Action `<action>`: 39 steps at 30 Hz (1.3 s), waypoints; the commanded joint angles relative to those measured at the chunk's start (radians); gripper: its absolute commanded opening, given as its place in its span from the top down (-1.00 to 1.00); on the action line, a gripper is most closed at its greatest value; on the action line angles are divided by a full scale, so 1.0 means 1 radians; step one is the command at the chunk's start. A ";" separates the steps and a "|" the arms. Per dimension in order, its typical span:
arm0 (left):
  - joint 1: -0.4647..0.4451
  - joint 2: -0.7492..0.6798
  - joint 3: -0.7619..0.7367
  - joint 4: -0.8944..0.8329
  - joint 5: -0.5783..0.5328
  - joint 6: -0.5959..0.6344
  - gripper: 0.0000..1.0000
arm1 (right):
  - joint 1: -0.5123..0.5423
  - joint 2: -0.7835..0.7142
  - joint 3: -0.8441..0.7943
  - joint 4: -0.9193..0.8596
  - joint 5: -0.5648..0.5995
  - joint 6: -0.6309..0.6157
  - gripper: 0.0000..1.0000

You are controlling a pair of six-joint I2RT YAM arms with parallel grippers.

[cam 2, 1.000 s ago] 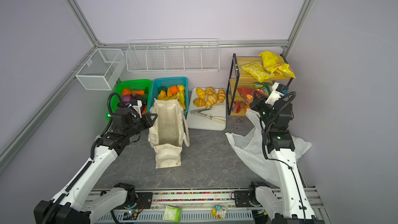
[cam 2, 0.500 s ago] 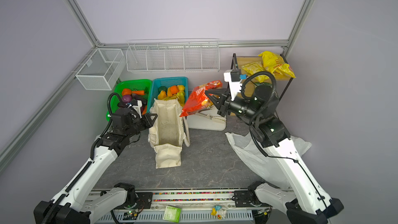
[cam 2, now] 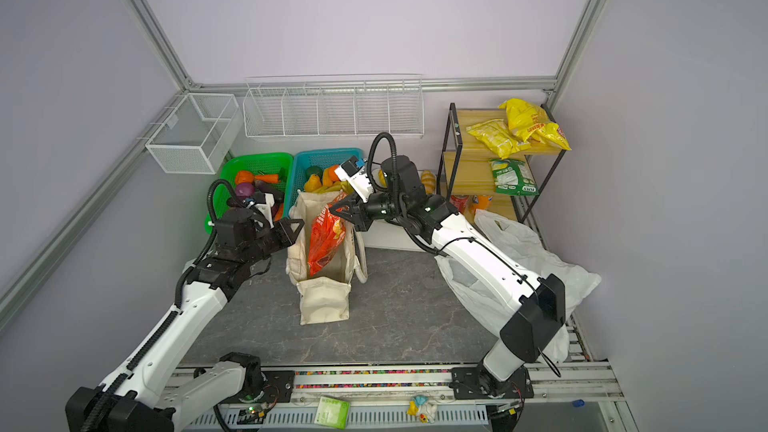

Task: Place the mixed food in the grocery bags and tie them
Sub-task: 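Carry the red chip bag into the tote and release it, then move the right gripper back to the shelf and grasp the green tea bag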

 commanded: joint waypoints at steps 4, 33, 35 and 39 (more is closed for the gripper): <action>0.006 -0.018 -0.005 0.080 0.005 -0.002 1.00 | 0.062 0.130 0.169 -0.307 0.138 -0.323 0.88; 0.007 -0.015 -0.008 0.083 0.011 0.002 1.00 | -0.696 -0.486 -0.624 0.187 0.252 0.464 -0.48; 0.006 -0.016 -0.009 0.083 0.011 0.002 1.00 | -0.737 -0.504 -0.646 0.185 0.313 0.485 -0.49; 0.006 -0.021 -0.009 0.083 0.007 0.002 1.00 | -0.834 -0.532 -0.694 0.216 0.429 0.553 -0.50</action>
